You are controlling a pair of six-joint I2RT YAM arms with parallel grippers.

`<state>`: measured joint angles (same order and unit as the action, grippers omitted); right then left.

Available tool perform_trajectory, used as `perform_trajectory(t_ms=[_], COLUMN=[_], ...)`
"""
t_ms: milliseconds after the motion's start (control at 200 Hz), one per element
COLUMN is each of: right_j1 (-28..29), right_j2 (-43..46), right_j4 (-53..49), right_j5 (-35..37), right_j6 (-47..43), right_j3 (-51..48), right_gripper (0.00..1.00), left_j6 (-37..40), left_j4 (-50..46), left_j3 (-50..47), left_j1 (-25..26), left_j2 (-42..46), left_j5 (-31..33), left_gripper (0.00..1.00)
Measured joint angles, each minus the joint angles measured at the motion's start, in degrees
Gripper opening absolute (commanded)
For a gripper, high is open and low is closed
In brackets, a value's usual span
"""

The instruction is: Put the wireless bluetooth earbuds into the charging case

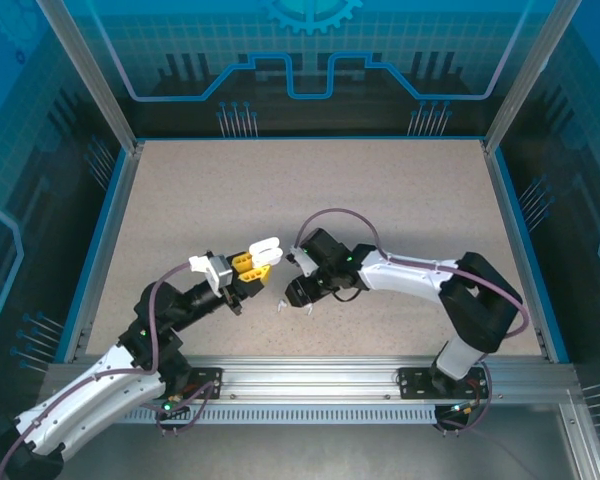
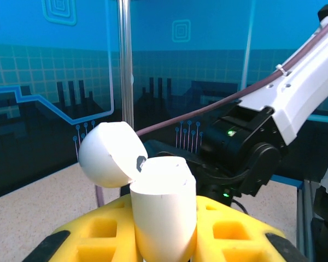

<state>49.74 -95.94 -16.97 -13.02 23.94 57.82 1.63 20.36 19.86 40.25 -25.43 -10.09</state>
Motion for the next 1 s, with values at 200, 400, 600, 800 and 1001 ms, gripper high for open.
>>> perform_trajectory(t_ms=[200,400,600,800,1001], right_j1=[0.44,1.73,1.88,2.12,2.25], right_j2=[-3.78,-10.08,-12.52,-13.79,-14.86], right_j4=[0.11,0.20,-0.57,-1.46,-2.54], right_j5=[-1.33,-2.05,-2.29,-2.25,-2.23], right_j6=[-1.33,-2.38,-3.06,-3.87,-4.50], right_j3=[3.80,7.34,8.44,9.42,10.19], right_gripper=[0.44,0.42,0.42,0.41,0.40], left_j6=[-0.17,-0.17,-0.17,-0.17,-0.17], left_j4=[-0.87,-1.27,-1.92,-2.14,-2.14], left_j3=[0.42,0.68,0.68,0.68,0.68], left_j1=[0.00,0.00,0.00,0.00,0.00], left_j2=[0.44,0.44,0.44,0.44,0.44], left_j5=[0.00,0.04,0.04,0.26,0.31], left_gripper=[0.00,0.00,0.00,0.00,0.00])
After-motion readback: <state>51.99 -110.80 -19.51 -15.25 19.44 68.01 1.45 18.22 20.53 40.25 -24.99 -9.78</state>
